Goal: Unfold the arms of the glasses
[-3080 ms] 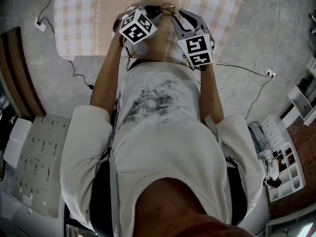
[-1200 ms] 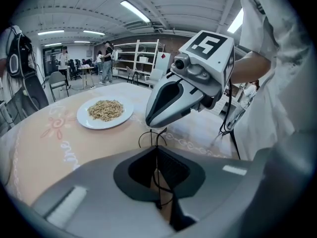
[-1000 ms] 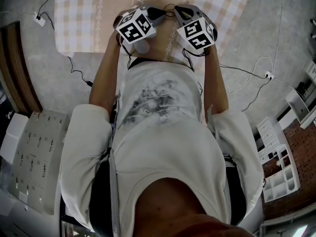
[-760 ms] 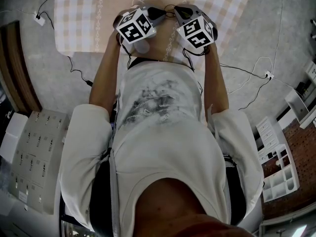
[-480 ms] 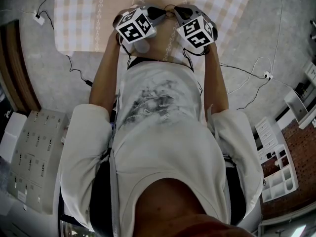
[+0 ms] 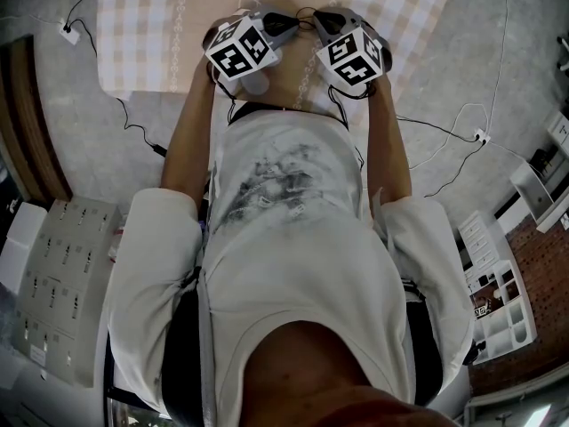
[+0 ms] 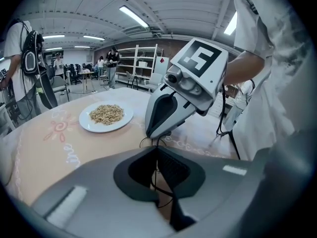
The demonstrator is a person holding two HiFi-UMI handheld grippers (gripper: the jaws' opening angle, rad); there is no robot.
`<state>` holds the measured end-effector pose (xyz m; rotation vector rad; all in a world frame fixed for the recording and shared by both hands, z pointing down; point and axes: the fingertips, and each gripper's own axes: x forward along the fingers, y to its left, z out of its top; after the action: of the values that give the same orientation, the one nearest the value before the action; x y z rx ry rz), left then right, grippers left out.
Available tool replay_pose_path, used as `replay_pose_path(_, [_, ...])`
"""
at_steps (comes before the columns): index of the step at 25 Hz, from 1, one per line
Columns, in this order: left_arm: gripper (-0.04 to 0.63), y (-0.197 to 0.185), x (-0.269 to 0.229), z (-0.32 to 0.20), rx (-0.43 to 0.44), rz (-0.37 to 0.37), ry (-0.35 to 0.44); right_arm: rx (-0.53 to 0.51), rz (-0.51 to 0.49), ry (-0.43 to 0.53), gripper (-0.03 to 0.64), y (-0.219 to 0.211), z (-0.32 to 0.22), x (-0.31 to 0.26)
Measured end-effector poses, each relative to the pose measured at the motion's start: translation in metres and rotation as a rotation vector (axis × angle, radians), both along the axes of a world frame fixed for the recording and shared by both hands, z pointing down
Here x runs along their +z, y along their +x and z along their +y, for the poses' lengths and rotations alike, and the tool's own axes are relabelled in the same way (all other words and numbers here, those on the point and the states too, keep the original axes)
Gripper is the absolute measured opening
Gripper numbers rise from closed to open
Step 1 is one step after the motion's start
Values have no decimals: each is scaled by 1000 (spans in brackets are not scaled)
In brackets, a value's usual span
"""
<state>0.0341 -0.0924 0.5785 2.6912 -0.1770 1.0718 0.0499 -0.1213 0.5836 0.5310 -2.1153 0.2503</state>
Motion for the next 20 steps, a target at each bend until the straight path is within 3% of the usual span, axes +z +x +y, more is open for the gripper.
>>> replay_pose_path(20, [17,-5,-14,7,-2,20,42,-6,44,25,15,-1,1,1])
